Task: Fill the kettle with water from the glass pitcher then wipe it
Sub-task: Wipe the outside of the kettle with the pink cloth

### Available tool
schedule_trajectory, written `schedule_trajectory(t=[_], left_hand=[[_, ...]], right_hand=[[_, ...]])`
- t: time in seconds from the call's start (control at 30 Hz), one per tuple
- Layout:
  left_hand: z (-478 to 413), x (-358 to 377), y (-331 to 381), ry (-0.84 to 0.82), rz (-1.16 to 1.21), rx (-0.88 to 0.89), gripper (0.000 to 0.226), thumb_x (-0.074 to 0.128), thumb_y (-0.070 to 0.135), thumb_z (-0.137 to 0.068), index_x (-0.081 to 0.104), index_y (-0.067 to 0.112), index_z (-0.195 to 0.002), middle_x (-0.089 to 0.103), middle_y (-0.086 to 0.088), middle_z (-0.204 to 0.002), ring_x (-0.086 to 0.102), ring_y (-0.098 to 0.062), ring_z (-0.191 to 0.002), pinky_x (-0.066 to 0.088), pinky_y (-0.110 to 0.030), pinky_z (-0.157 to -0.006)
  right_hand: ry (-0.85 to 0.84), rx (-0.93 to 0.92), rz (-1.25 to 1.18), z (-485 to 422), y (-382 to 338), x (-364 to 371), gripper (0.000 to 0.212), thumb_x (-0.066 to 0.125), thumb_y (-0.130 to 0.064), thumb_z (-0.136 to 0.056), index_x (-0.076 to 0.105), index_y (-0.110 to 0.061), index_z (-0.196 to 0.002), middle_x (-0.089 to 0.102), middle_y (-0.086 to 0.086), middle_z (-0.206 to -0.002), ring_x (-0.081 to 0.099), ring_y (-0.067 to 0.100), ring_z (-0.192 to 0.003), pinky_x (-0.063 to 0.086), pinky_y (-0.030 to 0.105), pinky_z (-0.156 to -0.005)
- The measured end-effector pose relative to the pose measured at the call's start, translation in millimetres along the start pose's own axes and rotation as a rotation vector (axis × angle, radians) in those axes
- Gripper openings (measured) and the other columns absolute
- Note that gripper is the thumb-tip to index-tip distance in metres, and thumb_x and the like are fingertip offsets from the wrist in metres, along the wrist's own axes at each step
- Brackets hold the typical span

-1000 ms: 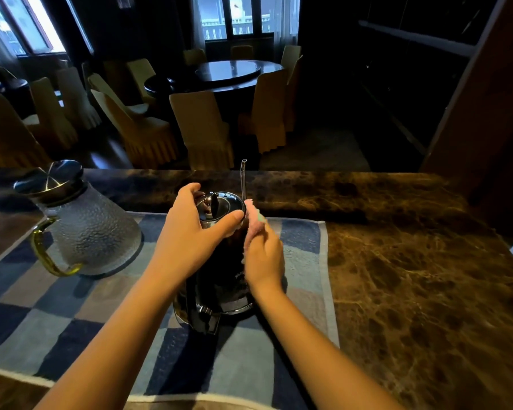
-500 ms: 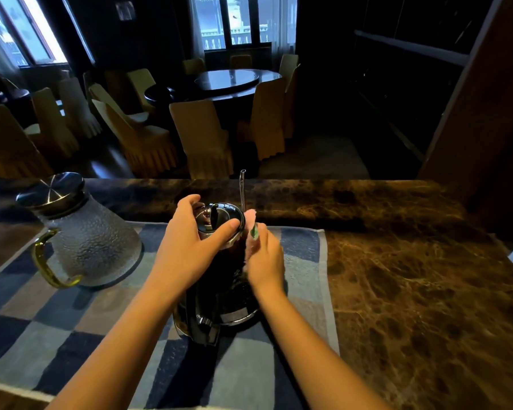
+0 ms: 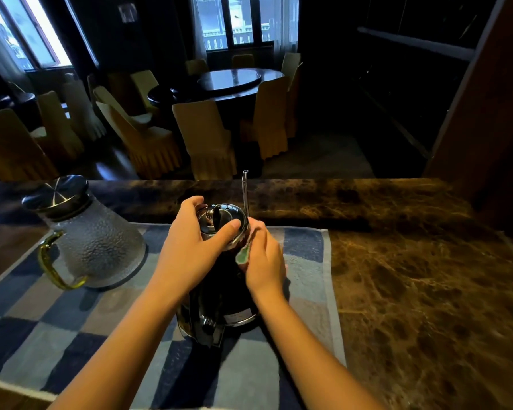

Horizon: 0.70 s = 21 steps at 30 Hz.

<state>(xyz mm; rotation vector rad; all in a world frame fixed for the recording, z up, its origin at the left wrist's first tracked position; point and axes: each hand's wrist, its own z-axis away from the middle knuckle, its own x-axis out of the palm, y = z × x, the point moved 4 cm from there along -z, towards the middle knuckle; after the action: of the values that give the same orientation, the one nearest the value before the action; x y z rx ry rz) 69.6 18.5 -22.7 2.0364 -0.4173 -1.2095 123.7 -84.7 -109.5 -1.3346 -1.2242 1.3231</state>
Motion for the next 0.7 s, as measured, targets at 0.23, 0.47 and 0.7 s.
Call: schedule_trajectory(t=[0.23, 0.47, 0.7], left_hand=[[0, 0, 0, -0.017, -0.009, 0.002, 0.075, 0.065, 0.044, -0.077, 0.029, 0.018, -0.138, 0.048, -0.004, -0.137, 0.043, -0.005, -0.108, 0.035, -0.024, -0.090], [1, -1, 3, -0.020, 0.013, 0.007, 0.071, 0.066, 0.038, -0.078, 0.031, 0.019, -0.137, 0.050, -0.003, -0.133, 0.045, -0.004, -0.104, 0.036, -0.022, -0.086], [2, -1, 3, -0.024, 0.023, -0.003, 0.070, 0.065, 0.037, -0.079, 0.031, 0.018, -0.137, 0.050, -0.003, -0.134, 0.045, -0.005, -0.106, 0.035, -0.023, -0.089]], right_hand=[[0.120, -0.091, -0.039, 77, 37, 6, 0.044, 0.020, -0.041, -0.099, 0.009, -0.063, -0.136, 0.014, -0.027, -0.155, 0.011, 0.001, -0.144, 0.016, 0.045, -0.119], [-0.076, -0.003, -0.146, 4, -7, -6, 0.034, 0.026, -0.043, -0.099, 0.058, -0.054, -0.102, 0.059, -0.012, -0.112, 0.053, 0.002, -0.099, 0.048, 0.035, -0.085], [0.116, -0.102, -0.002, 81, 34, 10, 0.049, 0.014, -0.050, -0.095, 0.006, -0.055, -0.143, 0.006, -0.031, -0.155, 0.002, -0.002, -0.144, 0.010, 0.042, -0.120]])
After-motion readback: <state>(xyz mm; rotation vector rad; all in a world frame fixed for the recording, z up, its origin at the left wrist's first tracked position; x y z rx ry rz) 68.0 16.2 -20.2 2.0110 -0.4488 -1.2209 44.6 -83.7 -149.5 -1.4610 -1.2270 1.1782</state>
